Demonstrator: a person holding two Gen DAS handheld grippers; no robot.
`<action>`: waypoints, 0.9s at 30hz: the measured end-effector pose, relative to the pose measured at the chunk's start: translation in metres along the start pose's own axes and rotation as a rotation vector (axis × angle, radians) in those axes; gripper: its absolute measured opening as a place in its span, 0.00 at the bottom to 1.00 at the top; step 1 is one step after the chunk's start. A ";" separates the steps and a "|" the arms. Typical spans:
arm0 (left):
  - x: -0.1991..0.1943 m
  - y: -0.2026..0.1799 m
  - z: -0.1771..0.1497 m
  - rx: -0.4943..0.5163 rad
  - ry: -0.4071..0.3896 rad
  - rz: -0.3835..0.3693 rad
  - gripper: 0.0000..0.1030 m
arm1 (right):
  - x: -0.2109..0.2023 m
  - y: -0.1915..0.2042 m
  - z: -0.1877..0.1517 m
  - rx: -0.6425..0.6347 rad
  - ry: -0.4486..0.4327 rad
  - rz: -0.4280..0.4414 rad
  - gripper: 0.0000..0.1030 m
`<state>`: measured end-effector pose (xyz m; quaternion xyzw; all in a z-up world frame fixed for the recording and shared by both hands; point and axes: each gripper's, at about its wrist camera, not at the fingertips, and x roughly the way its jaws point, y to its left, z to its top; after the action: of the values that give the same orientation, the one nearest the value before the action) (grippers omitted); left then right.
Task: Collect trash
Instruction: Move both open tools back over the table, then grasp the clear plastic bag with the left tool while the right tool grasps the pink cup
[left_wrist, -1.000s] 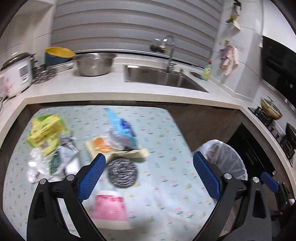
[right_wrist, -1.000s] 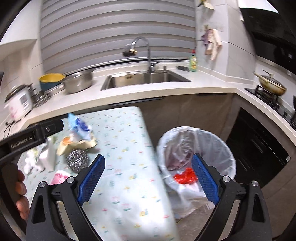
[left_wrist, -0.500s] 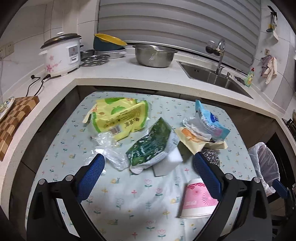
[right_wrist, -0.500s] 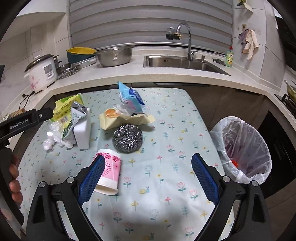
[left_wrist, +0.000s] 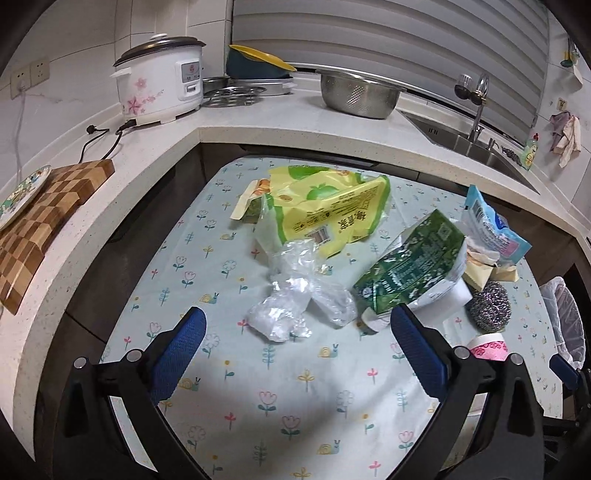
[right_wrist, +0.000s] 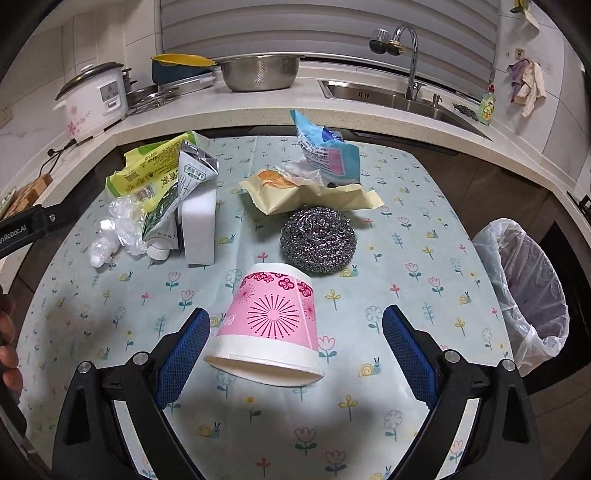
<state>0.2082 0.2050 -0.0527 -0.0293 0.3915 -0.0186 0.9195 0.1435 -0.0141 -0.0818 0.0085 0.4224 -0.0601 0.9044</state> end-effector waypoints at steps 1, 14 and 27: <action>0.003 0.004 -0.001 0.001 0.004 0.003 0.93 | 0.004 0.003 0.000 -0.001 0.006 -0.004 0.88; 0.060 0.024 -0.005 0.056 0.072 0.011 0.93 | 0.042 0.020 -0.002 -0.014 0.089 -0.041 0.88; 0.101 0.011 -0.002 0.096 0.112 -0.037 0.92 | 0.055 0.020 -0.005 0.036 0.097 -0.011 0.87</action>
<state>0.2764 0.2101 -0.1273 0.0085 0.4405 -0.0560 0.8959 0.1772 0.0009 -0.1277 0.0253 0.4647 -0.0722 0.8822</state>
